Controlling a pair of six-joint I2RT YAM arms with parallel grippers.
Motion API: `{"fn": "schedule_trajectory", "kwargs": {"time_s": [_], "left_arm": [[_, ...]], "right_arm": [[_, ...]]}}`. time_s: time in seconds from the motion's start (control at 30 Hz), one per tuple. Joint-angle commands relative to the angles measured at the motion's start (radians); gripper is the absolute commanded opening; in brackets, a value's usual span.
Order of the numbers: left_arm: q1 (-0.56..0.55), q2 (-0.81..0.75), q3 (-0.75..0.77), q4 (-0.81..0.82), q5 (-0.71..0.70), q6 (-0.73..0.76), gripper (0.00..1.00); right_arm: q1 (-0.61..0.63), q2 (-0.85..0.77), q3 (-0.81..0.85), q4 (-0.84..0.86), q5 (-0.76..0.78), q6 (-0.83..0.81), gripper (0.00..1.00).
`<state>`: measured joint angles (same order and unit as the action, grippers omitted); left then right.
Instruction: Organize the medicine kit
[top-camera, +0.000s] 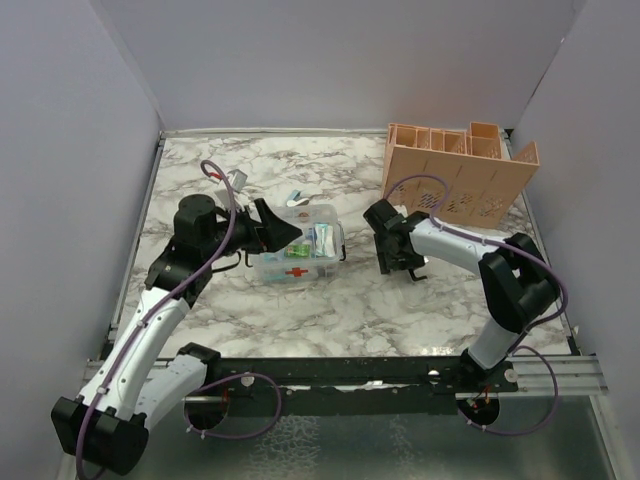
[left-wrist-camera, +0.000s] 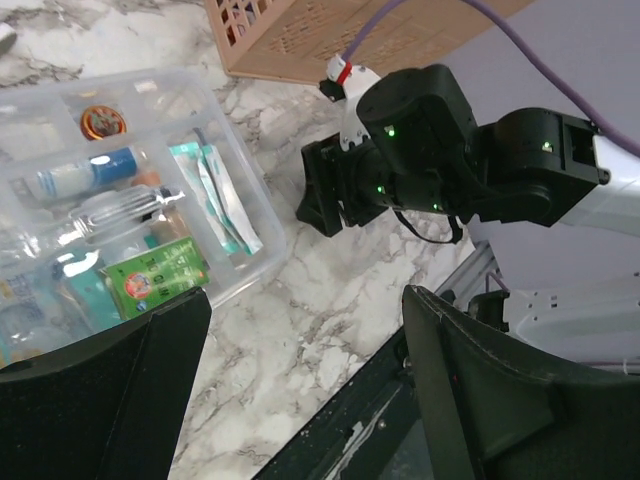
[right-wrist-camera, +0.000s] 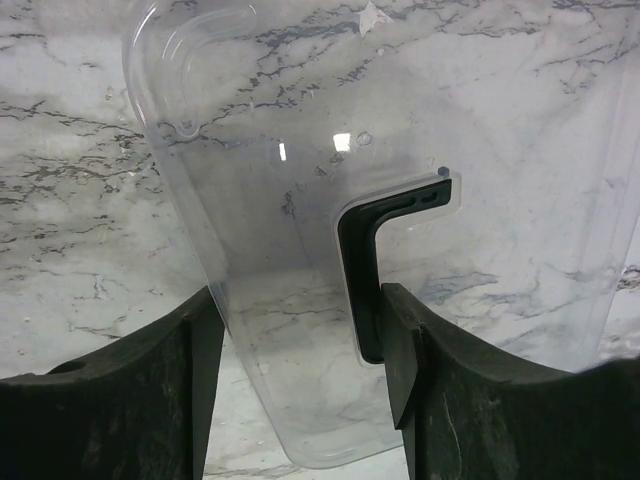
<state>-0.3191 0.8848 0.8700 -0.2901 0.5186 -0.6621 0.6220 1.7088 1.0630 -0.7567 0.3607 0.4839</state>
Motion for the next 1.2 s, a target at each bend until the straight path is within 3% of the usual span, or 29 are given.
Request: {"fn": "schedule_trajectory", "kwargs": {"time_s": [0.0, 0.3, 0.5, 0.67, 1.17], "left_arm": [[-0.051, -0.04, -0.076, 0.108, -0.022, -0.081, 0.81], [-0.289, -0.001, -0.207, 0.322, -0.194, -0.159, 0.82], [-0.48, 0.116, -0.206, 0.433, -0.347, -0.151, 0.81], [-0.564, 0.194, -0.178, 0.488, -0.523, -0.166, 0.81], [-0.633, 0.425, -0.071, 0.551, -0.469, -0.132, 0.8]], "right_arm": [[0.005, -0.065, 0.024, 0.005, -0.086, 0.081, 0.46], [0.005, -0.138, 0.009, 0.026, -0.143, 0.171, 0.46], [0.005, -0.161, 0.013, 0.031, -0.177, 0.234, 0.46], [0.005, -0.226, 0.013, 0.048, -0.175, 0.286, 0.46], [0.005, -0.349, -0.005, 0.055, -0.144, 0.376, 0.46]]}}
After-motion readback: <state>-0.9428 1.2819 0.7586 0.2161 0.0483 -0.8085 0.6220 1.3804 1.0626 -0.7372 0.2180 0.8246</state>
